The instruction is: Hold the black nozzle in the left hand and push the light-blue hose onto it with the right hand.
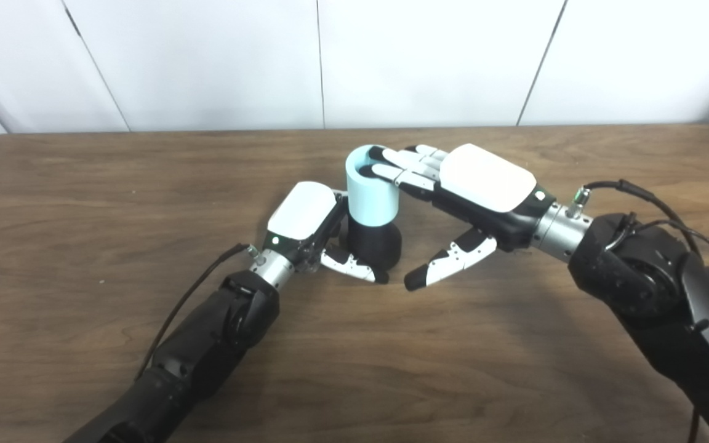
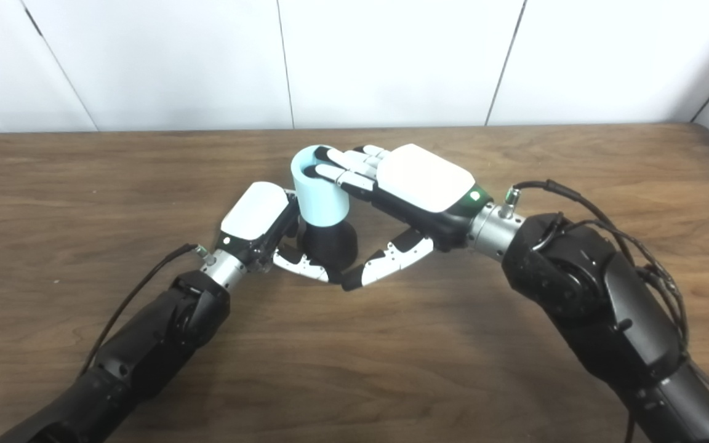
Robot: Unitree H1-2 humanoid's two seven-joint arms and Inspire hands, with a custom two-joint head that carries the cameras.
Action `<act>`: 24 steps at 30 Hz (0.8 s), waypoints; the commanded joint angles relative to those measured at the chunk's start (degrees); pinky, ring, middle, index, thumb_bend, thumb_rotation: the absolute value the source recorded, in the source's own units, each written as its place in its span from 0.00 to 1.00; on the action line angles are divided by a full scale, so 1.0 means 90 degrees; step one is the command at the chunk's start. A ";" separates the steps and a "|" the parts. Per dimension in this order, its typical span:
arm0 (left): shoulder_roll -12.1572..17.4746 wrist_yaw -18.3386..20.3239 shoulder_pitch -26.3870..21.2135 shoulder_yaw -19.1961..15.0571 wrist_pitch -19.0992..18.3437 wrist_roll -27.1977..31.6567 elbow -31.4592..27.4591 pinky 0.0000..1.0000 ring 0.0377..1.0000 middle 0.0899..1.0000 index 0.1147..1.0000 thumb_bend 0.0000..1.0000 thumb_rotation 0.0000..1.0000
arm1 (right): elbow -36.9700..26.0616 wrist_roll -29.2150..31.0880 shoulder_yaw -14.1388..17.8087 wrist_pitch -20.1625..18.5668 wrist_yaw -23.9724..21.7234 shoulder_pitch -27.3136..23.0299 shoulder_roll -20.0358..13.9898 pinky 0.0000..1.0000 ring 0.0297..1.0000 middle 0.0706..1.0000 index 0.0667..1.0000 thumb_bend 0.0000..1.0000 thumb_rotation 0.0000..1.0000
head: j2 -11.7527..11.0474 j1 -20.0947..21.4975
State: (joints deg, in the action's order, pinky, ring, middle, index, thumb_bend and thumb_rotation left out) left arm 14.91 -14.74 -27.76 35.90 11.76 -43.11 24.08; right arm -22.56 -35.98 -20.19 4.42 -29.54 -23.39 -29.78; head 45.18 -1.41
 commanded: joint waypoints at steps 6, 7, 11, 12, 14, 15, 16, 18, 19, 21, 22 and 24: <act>-0.0021 0.1009 0.0598 0.0436 -0.0080 -0.0141 0.0343 0.30 0.36 0.35 0.43 0.52 0.00 | 0.0335 -0.0129 -0.0360 -0.0373 -0.0670 0.0237 -0.0034 0.91 0.94 0.97 0.96 0.68 0.93 | -0.0002 -0.0028; -0.0017 0.1000 0.0599 0.0435 -0.0067 -0.0140 0.0345 0.30 0.36 0.35 0.43 0.52 0.00 | 0.0325 -0.0130 -0.0372 -0.0444 -0.0706 0.0234 -0.0028 0.92 0.94 0.97 0.96 0.67 0.93 | -0.0002 -0.0028; 0.0006 0.1077 0.0593 0.0440 -0.0117 -0.0145 0.0298 0.29 0.36 0.36 0.44 0.52 0.00 | 0.0328 0.0086 -0.0396 -0.0546 -0.0708 0.0257 -0.0009 0.92 0.93 0.98 0.96 0.67 0.90 | 0.0000 -0.0024; 0.0008 0.1098 0.0591 0.0441 -0.0136 -0.0147 0.0287 0.29 0.36 0.36 0.44 0.52 0.00 | 0.0331 0.0138 -0.0407 -0.0535 -0.0691 0.0263 -0.0017 0.90 0.91 0.97 0.96 0.67 0.88 | 0.0000 -0.0024; 0.0002 0.1070 0.0591 0.0436 -0.0117 -0.0141 0.0306 0.29 0.36 0.35 0.44 0.52 0.00 | 0.0350 0.0275 -0.0415 -0.0471 -0.0637 0.0281 -0.0031 0.89 0.90 0.96 0.95 0.68 0.87 | 0.0000 -0.0024; -0.0002 0.1048 0.0591 0.0434 -0.0100 -0.0136 0.0321 0.29 0.35 0.35 0.44 0.52 0.00 | 0.0353 0.0315 -0.0417 -0.0458 -0.0625 0.0285 -0.0036 0.89 0.89 0.96 0.95 0.68 0.87 | 0.0000 -0.0024; -0.0009 0.1033 0.0591 0.0430 -0.0077 -0.0118 0.0340 0.28 0.35 0.35 0.44 0.52 0.00 | 0.0346 0.0380 -0.0413 -0.0428 -0.0603 0.0294 -0.0043 0.89 0.89 0.96 0.95 0.69 0.87 | 0.0011 -0.0009; -0.0017 0.1024 0.0588 0.0431 -0.0061 -0.0108 0.0366 0.29 0.36 0.35 0.44 0.52 0.00 | 0.0322 0.0464 -0.0414 -0.0414 -0.0586 0.0299 -0.0057 0.88 0.89 0.95 0.94 0.69 0.85 | 0.0003 -0.0011; -0.0018 0.1026 0.0587 0.0432 -0.0060 -0.0109 0.0368 0.29 0.36 0.35 0.43 0.52 0.00 | 0.0311 0.0490 -0.0421 -0.0401 -0.0579 0.0295 -0.0067 0.88 0.88 0.95 0.94 0.69 0.85 | 0.0003 -0.0014; -0.0019 0.1040 0.0586 0.0436 -0.0075 -0.0116 0.0358 0.29 0.36 0.35 0.43 0.52 0.00 | 0.0325 0.0525 -0.0432 -0.0256 -0.0500 0.0294 -0.0087 0.86 0.87 0.93 0.93 0.69 0.82 | 0.0005 -0.0019; -0.0019 0.1049 0.0586 0.0436 -0.0083 -0.0116 0.0350 0.29 0.36 0.35 0.43 0.52 0.00 | 0.0337 0.0533 -0.0439 -0.0150 -0.0452 0.0296 -0.0097 0.85 0.87 0.93 0.92 0.69 0.81 | 0.0005 -0.0019; -0.0008 0.1054 0.0588 0.0442 -0.0092 -0.0131 0.0321 0.28 0.35 0.35 0.43 0.52 0.00 | 0.0360 0.0535 -0.0454 0.0062 -0.0344 0.0312 -0.0113 0.84 0.86 0.91 0.91 0.69 0.77 | 0.0005 -0.0019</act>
State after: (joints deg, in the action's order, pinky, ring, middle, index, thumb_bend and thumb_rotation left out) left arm 15.04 -14.57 -27.63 35.90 11.48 -43.13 23.75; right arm -21.50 -32.35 -20.57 1.79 -27.99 -23.08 -29.24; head 45.18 -1.49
